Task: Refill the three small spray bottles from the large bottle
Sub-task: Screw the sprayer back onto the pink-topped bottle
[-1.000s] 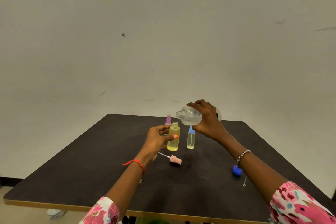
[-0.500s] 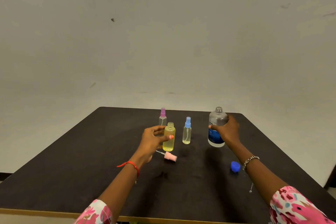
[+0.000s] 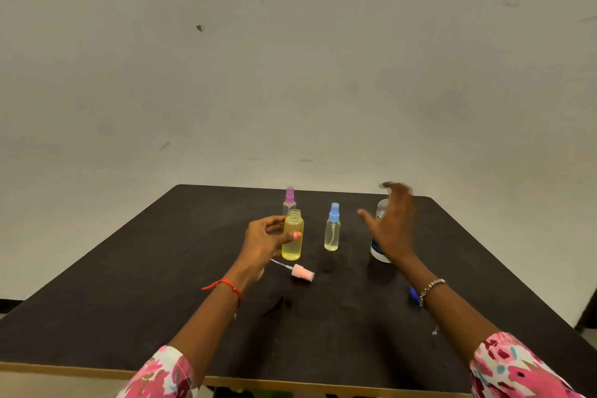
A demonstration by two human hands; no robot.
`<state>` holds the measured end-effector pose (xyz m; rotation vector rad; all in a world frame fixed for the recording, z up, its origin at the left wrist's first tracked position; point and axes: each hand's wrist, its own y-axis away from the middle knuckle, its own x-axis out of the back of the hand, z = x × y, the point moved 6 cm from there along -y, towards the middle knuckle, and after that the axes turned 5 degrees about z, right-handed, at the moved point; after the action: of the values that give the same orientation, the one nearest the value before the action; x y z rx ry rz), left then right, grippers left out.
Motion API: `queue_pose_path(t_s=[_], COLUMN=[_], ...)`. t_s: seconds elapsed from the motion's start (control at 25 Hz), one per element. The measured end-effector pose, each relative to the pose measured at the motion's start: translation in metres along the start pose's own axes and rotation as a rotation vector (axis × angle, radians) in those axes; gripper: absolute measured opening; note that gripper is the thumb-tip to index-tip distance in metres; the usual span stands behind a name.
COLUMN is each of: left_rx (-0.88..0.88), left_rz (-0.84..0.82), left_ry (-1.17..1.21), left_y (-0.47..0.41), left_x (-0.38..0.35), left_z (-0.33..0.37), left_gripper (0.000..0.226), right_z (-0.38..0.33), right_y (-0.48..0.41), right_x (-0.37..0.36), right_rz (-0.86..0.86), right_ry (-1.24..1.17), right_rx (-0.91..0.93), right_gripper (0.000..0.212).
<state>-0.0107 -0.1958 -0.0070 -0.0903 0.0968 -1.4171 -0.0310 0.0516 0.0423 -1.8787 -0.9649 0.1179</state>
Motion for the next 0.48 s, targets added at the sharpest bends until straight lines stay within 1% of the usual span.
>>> queue_pose_path(t_s=[0.04,0.08,0.12,0.16,0.2,0.24,0.32,0.4,0.48], left_rx=[-0.006,-0.013,-0.021,-0.023,-0.02,-0.015,-0.008,-0.005,-0.012], left_rz=[0.01,0.021,0.032,0.043,0.052,0.058,0.067,0.078,0.083], left_ry=[-0.002,0.001,0.011,0.024,0.033,0.031,0.015,0.017,0.025], left_y=[0.0,0.001,0.002,0.003,0.005,0.006,0.008,0.009,0.01], left_x=[0.002,0.004,0.006,0.009,0.01,0.012,0.015,0.019,0.021], left_z=[0.001,0.003,0.004,0.005,0.005,0.004,0.004,0.005,0.007], left_gripper=[0.039,0.038,0.037,0.036,0.036,0.037,0.038,0.04,0.041], right_z=[-0.014,-0.026,-0.033,-0.037,-0.038,-0.037,-0.037,-0.037,-0.043], right_y=[0.009,0.023,0.041,0.061,0.078,0.09,0.102,0.096,0.07], right_x=[-0.016,-0.036,-0.057,-0.076,-0.09,-0.102,-0.117,-0.119,-0.108], right_rz=[-0.186,-0.435,-0.682,-0.87,-0.982,-1.028,-1.03,-0.97,-0.841], right_ry=[-0.058,-0.093,-0.096,-0.077,-0.052,-0.03,0.03,0.06,-0.033], right_rx=[0.052,0.052,0.022,-0.018,-0.057,-0.087,-0.09,-0.068,-0.11], right_gripper=[0.043,0.035,0.034,0.039,0.044,0.045,0.037,0.025,0.021])
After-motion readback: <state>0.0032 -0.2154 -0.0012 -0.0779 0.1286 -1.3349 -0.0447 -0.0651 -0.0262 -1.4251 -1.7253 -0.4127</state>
